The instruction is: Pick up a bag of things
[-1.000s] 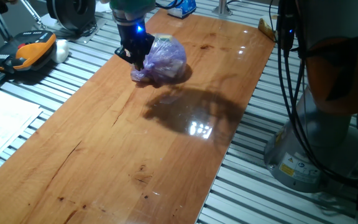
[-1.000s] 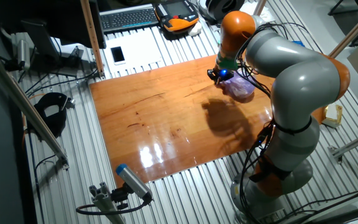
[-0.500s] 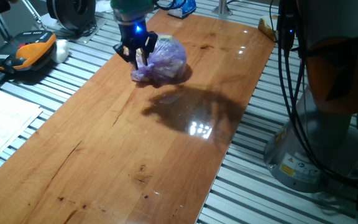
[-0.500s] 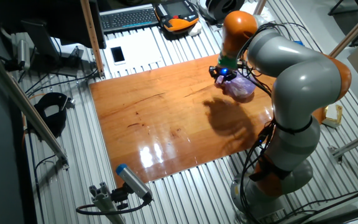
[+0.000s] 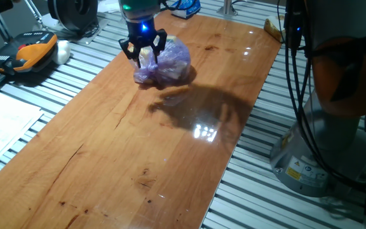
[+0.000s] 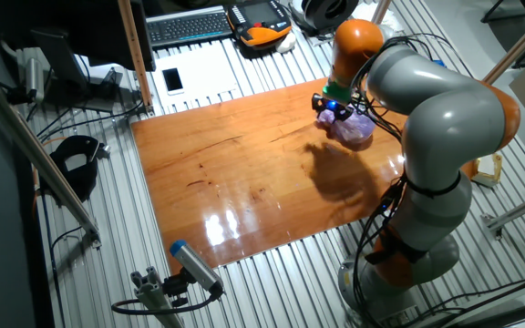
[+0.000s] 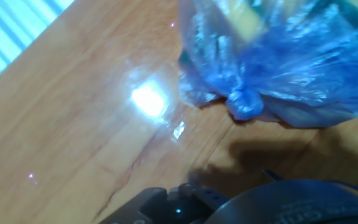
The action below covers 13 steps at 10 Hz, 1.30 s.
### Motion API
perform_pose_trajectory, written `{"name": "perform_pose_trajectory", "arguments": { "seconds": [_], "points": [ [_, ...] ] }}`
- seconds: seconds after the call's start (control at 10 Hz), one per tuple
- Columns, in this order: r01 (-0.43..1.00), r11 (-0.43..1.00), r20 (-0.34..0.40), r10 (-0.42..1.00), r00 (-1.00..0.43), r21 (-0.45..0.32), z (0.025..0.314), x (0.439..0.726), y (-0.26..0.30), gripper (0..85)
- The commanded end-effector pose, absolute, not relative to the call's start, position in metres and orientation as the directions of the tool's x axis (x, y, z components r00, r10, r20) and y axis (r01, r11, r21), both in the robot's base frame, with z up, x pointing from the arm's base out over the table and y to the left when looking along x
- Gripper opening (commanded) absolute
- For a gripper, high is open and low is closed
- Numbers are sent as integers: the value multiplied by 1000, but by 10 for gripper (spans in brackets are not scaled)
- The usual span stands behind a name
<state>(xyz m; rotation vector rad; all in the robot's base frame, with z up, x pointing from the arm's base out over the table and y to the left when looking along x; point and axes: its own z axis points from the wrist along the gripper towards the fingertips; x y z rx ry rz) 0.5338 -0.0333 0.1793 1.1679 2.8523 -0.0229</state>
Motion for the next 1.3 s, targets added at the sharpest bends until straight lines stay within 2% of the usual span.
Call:
{"name": "perform_pose_trajectory", "arguments": {
  "seconds": [0.0, 0.1, 0.2, 0.3, 0.4, 1.2],
  "points": [
    [778, 628, -65, 778, -625, 19, 175, 533, -39, 510],
    [783, 621, -66, 784, -618, 37, 169, 532, -45, 510],
    [785, 618, -70, 785, -615, 45, 163, 532, -51, 340],
    [791, 610, -73, 792, -606, 53, 159, 533, -55, 340],
    [795, 604, -76, 797, -600, 55, 157, 535, -59, 510],
    [855, 512, -124, 857, -500, 89, 147, 552, -73, 510]
  ]
}}
